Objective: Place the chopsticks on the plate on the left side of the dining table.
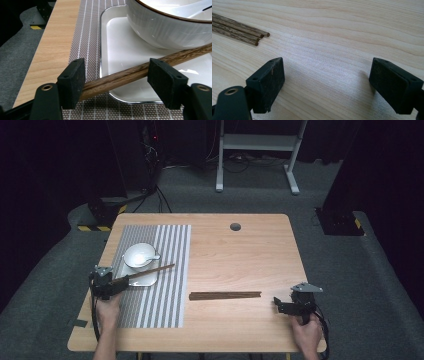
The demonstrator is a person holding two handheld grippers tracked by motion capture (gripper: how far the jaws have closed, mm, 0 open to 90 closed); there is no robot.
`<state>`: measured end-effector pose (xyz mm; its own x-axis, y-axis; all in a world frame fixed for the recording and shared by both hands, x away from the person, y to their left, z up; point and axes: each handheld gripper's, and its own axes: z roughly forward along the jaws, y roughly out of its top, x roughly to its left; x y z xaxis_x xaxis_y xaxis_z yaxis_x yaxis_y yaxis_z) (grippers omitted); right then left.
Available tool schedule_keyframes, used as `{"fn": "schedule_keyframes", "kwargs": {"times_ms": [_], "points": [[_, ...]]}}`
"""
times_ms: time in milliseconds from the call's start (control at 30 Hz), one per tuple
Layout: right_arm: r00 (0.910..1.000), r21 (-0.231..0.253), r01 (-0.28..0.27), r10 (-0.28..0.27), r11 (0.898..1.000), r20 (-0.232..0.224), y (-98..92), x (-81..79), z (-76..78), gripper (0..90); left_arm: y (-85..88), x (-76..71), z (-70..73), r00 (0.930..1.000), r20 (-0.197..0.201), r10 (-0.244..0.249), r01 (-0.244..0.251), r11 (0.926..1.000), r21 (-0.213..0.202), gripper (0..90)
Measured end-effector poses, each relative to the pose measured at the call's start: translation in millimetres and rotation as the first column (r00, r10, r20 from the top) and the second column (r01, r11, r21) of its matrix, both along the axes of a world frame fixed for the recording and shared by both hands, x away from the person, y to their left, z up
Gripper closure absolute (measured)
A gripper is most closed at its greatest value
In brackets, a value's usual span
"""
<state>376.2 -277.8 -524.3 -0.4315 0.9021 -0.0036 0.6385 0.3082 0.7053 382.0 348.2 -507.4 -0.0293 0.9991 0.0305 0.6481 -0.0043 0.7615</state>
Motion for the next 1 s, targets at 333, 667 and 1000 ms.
{"fn": "schedule_keyframes", "kwargs": {"times_ms": [333,667,1000], "points": [[1.0,0.0,0.0,0.0,1.0,0.0,0.0,0.0,0.0,12.8,-0.3,2.2,1.9,0.9999,-0.014,0.004,-0.003,0.9996,0.029,29.1],[1.0,0.0,0.001,-0.001,1.0,0.0,0.1,-0.1,-0.1,12.8,2.8,1.8,2.5,0.9997,-0.009,0.022,-0.021,0.9992,0.034,29.1],[1.0,0.0,0.001,-0.001,1.0,0.0,0.1,-0.1,-0.1,12.9,1.8,0.5,2.4,0.9998,-0.006,0.02,-0.019,0.9985,0.052,29.5]]}}
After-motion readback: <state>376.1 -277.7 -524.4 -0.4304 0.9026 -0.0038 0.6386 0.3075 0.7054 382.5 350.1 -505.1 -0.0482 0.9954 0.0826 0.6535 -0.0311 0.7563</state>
